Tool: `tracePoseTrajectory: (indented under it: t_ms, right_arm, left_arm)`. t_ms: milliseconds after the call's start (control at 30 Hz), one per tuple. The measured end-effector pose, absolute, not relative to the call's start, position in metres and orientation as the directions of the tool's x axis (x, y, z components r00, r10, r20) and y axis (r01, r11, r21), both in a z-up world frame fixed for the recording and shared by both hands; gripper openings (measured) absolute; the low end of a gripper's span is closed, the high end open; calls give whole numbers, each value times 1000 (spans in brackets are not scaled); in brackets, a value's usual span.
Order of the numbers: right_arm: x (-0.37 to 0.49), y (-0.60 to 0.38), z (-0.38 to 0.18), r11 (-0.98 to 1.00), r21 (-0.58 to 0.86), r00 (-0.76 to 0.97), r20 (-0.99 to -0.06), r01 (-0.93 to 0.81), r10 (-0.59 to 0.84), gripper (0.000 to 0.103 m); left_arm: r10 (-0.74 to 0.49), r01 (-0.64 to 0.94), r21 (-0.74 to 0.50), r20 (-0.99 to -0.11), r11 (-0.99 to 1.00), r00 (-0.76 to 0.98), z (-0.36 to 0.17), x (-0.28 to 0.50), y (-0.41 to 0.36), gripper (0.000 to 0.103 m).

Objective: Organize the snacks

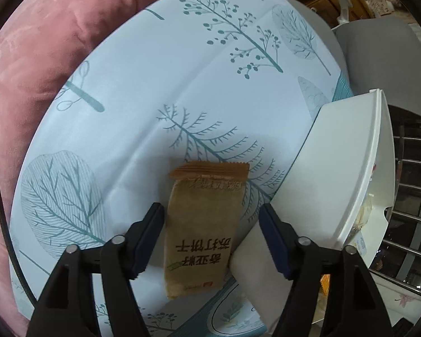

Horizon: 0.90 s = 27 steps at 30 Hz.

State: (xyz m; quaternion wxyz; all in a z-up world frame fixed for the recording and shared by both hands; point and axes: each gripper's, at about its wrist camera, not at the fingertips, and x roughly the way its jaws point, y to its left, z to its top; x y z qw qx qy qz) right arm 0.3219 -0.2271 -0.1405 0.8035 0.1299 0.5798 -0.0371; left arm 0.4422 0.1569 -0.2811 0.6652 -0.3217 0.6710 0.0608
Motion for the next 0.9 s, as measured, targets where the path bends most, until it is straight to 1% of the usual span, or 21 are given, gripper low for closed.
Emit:
tracePoseTrajectory:
  t_ms: [167, 367, 500, 567, 600, 667, 833, 900]
  right_arm:
    - [320, -226, -140, 958, 168, 315, -945, 231, 89, 62]
    - [317, -222, -139, 953, 168, 312, -946, 252, 84, 62]
    - [317, -220, -137, 950, 172, 313, -946, 262, 85, 62]
    - [317, -218, -135, 949, 173, 317, -945, 263, 85, 62]
    - [316, -217, -133, 949, 173, 320, -944, 263, 83, 62]
    - [315, -216, -132, 949, 172, 324, -943, 265, 81, 62]
    - [310, -212, -129, 945, 173, 332, -940, 277, 74, 62]
    - [308, -210, -128, 944, 174, 334, -940, 281, 73, 62]
  left_arm:
    - [-342, -540, -331, -936, 774, 84, -283, 454, 156, 74]
    - [-342, -528, -344, -934, 777, 105, -283, 449, 155, 74]
    - [-336, -504, -340, -936, 794, 103, -279, 438, 157, 66]
    - [-358, -499, -364, -927, 787, 112, -278, 431, 162, 61]
    - [-373, -496, -378, -921, 782, 114, -278, 429, 164, 61]
    - [-404, -482, -410, -906, 774, 123, -278, 422, 167, 61]
    - [-427, -427, -460, -887, 779, 176, -268, 399, 170, 61]
    - [-448, -436, -487, -872, 757, 197, -266, 385, 174, 61]
